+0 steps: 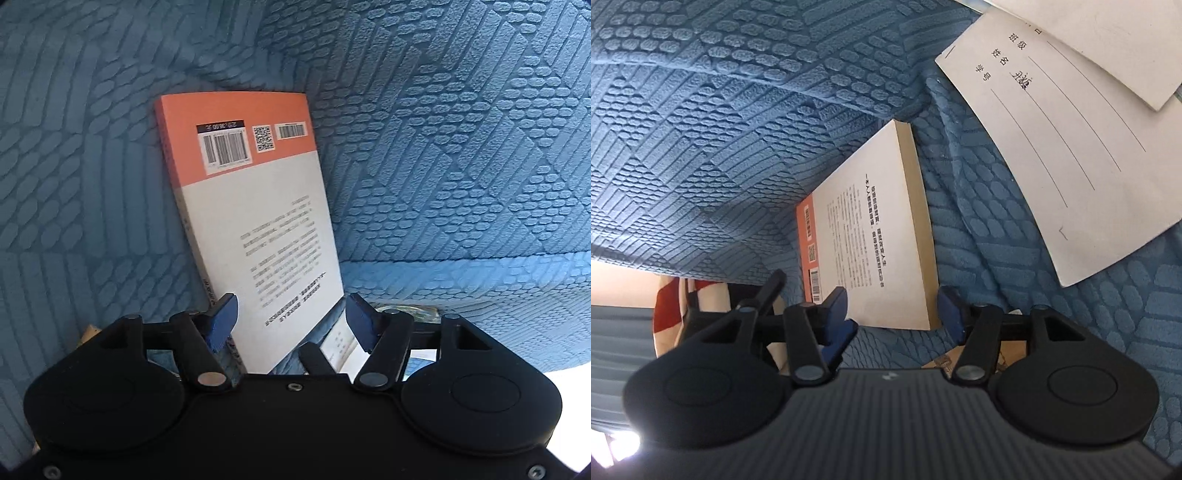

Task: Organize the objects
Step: 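Close the left gripper on the white book's spine edge and lift it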

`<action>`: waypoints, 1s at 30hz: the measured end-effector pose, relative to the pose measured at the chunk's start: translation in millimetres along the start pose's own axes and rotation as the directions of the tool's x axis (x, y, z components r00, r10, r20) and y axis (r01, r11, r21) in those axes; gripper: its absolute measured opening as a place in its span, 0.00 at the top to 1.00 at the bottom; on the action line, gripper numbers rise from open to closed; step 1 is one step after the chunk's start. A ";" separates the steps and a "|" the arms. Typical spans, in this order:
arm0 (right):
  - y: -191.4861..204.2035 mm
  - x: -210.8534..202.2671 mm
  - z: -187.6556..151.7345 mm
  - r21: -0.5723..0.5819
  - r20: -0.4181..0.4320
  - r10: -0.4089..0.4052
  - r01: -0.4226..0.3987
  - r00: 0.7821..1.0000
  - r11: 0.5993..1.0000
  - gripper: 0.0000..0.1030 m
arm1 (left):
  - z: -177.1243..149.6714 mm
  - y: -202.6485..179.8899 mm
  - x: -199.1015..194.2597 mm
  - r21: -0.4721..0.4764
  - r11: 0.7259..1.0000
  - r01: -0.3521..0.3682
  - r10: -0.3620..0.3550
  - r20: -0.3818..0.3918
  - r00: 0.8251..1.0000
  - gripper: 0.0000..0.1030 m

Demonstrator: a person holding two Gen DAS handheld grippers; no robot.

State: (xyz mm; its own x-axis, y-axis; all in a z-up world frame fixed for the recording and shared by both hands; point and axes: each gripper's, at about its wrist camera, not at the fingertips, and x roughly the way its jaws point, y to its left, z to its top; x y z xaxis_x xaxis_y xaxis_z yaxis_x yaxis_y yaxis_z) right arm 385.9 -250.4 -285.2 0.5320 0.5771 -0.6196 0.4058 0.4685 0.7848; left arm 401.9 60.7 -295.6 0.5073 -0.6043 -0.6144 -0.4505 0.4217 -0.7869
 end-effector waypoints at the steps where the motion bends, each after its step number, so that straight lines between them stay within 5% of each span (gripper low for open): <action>1: -0.4 0.1 0.8 0.008 0.000 0.006 -0.006 1.000 1.000 0.43 | -0.6 0.4 -0.9 0.002 1.000 -0.005 0.005 0.002 1.000 0.39; 14: 3.7 7.3 1.9 0.060 -0.022 0.113 -0.112 0.993 0.992 0.43 | -9.2 -0.6 5.7 0.013 1.000 -0.021 0.022 -0.035 0.999 0.30; 28: 2.8 -0.4 4.0 0.120 0.007 0.229 -0.228 0.973 0.966 0.44 | -10.6 17.9 14.7 -0.166 0.984 0.069 -0.079 -0.053 0.995 0.29; 30: 5.4 -0.7 3.4 0.119 0.003 0.264 -0.263 0.965 0.957 0.44 | -11.1 20.0 15.0 -0.175 0.983 0.055 -0.064 -0.046 0.997 0.38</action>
State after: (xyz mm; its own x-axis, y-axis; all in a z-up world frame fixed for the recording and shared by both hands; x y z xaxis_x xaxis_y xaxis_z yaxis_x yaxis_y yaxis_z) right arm 390.2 -250.6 -280.5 0.6226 0.6782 -0.3903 0.3377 0.2171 0.9159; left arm 392.4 52.5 -319.9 0.5011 -0.6605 -0.5591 -0.5430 0.2631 -0.7974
